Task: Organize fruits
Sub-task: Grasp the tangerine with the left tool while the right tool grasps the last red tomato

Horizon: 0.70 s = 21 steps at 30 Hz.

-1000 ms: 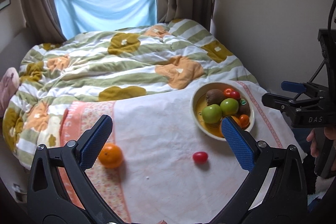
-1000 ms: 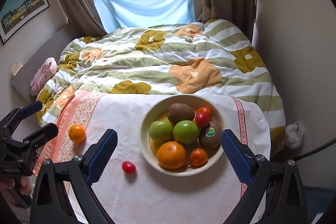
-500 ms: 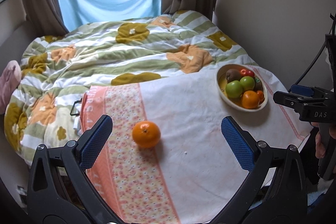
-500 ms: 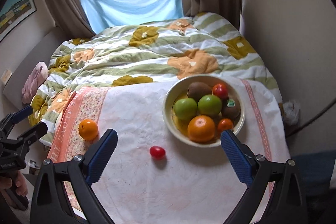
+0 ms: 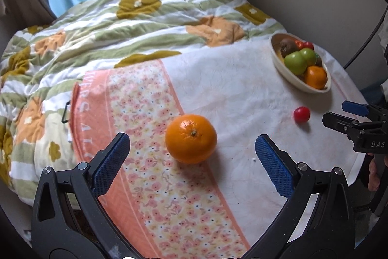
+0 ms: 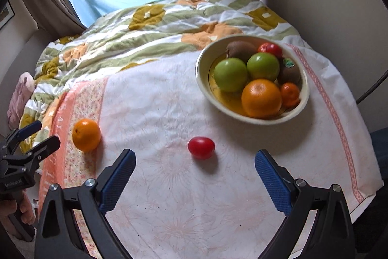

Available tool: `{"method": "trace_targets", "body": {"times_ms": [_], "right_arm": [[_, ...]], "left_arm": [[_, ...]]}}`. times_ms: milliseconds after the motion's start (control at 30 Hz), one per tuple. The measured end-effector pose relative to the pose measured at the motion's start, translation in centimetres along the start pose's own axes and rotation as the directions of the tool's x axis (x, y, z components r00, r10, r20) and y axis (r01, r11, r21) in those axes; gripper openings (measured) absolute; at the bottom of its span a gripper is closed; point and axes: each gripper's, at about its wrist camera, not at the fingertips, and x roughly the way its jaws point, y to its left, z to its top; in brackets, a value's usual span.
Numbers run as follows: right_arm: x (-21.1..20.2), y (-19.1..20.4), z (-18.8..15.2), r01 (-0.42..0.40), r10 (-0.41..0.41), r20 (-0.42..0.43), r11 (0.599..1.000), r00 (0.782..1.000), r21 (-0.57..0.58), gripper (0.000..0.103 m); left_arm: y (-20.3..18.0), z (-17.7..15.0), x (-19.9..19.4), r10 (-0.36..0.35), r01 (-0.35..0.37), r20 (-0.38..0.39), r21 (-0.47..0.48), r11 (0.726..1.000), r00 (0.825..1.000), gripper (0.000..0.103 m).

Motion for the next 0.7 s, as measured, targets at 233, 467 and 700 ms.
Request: {"method": "trace_targets", "body": {"times_ms": [233, 467, 700], "right_arm": [[3.5, -0.5, -0.7, 0.007, -0.004, -0.053, 0.998, 0.999, 0.058, 0.099], [4.7, -0.3, -0.6, 0.017, -0.012, -0.062, 0.997, 0.998, 0.074, 0.098], [5.5, 0.0, -0.5, 0.013, -0.007, -0.081, 0.998, 0.997, 0.069, 0.088]], "left_arm": [[0.1, -0.4, 4.0, -0.009, 0.011, -0.063, 0.033, 0.999, 0.998, 0.090], [0.0, -0.2, 6.0, -0.007, 0.013, -0.100, 0.060, 0.998, 0.995, 0.074], [0.1, -0.1, 6.3, 0.002, 0.006, -0.106, 0.074, 0.997, 0.994, 0.068]]}}
